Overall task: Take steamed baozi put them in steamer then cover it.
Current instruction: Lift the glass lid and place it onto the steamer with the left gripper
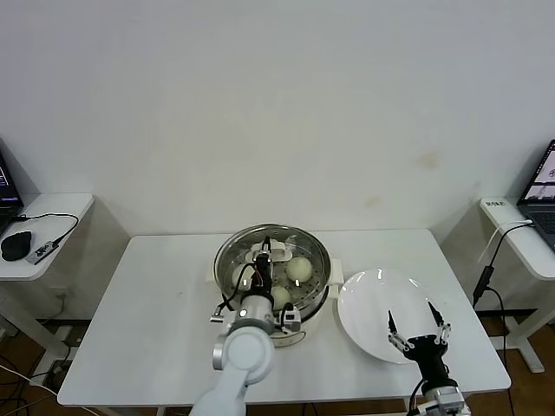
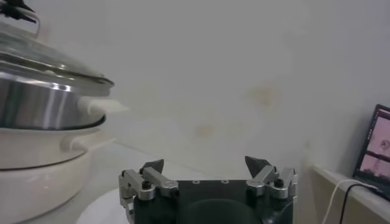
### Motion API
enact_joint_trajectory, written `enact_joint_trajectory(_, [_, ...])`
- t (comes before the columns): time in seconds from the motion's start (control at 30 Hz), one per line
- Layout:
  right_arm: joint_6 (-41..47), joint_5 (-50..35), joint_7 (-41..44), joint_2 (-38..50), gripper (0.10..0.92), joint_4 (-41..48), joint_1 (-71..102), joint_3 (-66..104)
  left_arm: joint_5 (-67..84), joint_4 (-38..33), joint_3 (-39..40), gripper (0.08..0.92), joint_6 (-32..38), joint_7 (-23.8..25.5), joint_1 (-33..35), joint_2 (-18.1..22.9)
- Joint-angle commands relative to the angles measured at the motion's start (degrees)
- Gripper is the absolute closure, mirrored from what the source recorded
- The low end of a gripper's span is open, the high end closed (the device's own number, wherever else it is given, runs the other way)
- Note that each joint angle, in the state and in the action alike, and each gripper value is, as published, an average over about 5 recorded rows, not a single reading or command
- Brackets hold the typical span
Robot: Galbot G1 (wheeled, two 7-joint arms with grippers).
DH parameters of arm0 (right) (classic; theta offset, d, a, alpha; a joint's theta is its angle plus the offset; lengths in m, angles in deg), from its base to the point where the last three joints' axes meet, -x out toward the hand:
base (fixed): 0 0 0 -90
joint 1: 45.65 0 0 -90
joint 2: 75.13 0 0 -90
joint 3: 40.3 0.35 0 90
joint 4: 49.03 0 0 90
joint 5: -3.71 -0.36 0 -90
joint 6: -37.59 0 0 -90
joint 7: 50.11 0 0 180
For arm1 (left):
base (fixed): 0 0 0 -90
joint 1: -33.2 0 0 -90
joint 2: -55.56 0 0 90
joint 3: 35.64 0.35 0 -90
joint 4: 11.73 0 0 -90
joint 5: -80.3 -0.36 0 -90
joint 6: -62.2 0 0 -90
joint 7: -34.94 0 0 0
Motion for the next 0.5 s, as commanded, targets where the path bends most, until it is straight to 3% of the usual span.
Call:
enact_joint_trajectory(0.03, [0.0, 0.2, 0.0, 0.0, 0.203, 0.0, 0.1, 0.0, -1.2, 1.0, 0.3, 0.873, 0.0, 0.2, -0.4, 1.3])
enact_joint_trajectory(0.5, [-0.3, 0.5, 0.1, 0.0, 0.203, 0.1, 0.3, -0.2, -1.4, 0.6, 0.5, 0.873, 0.3, 0.1, 0.6, 2.0])
